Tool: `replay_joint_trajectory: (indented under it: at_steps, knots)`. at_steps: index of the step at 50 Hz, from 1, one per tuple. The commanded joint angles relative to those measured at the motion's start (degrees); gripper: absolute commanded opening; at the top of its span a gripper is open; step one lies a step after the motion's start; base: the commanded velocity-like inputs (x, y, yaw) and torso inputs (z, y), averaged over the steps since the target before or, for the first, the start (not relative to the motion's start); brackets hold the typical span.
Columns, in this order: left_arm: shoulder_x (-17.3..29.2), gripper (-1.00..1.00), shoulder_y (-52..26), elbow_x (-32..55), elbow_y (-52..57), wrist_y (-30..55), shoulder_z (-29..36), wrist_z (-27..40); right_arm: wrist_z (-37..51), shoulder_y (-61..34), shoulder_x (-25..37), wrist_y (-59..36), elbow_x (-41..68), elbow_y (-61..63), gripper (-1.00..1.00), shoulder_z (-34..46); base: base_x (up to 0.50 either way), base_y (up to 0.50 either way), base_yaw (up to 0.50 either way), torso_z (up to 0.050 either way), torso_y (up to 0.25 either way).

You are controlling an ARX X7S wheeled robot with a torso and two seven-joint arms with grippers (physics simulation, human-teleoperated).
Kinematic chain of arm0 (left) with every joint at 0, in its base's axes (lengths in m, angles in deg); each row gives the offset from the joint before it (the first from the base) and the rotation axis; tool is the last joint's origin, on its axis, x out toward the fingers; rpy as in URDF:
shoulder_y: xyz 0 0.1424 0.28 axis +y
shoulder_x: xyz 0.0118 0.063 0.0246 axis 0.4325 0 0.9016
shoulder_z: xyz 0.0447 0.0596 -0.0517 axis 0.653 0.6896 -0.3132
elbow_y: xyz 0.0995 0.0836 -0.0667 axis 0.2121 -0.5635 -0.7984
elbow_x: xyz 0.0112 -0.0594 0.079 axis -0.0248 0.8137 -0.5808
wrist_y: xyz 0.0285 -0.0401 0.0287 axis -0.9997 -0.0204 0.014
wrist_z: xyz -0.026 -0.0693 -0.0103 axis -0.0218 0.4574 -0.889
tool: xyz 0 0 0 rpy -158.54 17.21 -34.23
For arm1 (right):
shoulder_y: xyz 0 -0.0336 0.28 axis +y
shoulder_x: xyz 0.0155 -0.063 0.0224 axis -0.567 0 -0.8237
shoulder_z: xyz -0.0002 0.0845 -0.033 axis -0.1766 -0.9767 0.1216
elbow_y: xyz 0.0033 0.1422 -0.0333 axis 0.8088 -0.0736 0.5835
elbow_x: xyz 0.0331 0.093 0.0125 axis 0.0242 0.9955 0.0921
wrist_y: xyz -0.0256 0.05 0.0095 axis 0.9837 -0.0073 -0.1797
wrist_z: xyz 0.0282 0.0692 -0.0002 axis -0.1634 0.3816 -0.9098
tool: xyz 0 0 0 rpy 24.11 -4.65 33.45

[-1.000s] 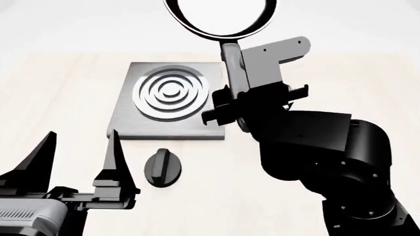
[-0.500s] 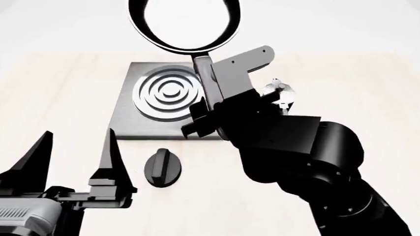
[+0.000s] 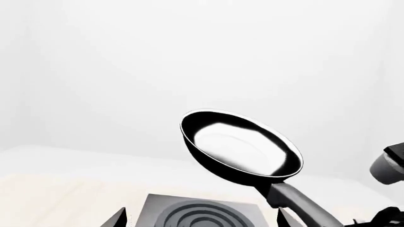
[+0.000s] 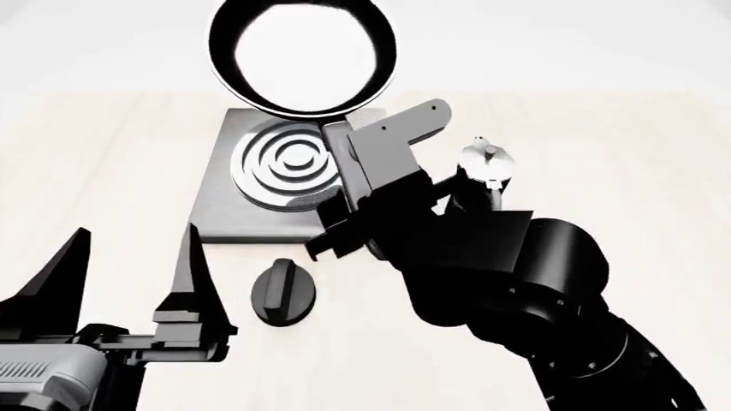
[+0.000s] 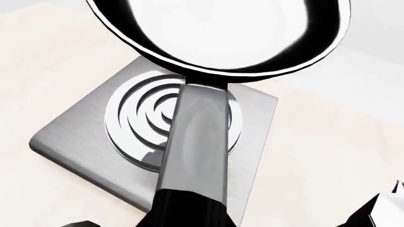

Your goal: Put the frying pan on the stove.

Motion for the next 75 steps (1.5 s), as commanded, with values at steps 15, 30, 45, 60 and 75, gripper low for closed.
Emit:
replay_joint_trajectory:
  at_steps: [15, 30, 45, 60, 75]
  knots:
    - [0.4, 1.0, 0.2, 0.0, 0.0, -0.5, 0.2, 0.4, -0.6, 0.0, -0.7, 1.6, -2.0, -1.1, -1.0, -0.4, 0.0, 0.0, 0.0, 0.001, 0.002]
    - [0.7, 1.0, 0.4, 0.1, 0.2, -0.7, 0.2, 0.7, -1.0, 0.7, -0.4, 1.8, -1.6, -1.3, -1.0, 0.9, 0.0, 0.0, 0.0, 0.0, 0.003]
    - [0.9, 1.0, 0.1, 0.2, 0.0, -0.7, 0.6, 0.8, 0.5, 1.2, -1.3, 0.4, 1.6, -3.6, -1.0, -1.0, 0.0, 0.0, 0.0, 0.001, 0.002]
    - [1.0, 1.0, -0.1, 0.3, -0.4, -1.0, 0.8, 0.8, 3.2, -0.5, -1.7, -3.4, 4.7, -5.1, -1.0, -1.5, 0.0, 0.0, 0.0, 0.001, 0.002]
    - [1.2, 1.0, 0.1, 0.3, -0.3, -1.2, 0.9, 1.1, 3.9, -0.3, -1.6, -3.9, 5.7, -5.9, -1.0, -0.7, 0.0, 0.0, 0.0, 0.001, 0.002]
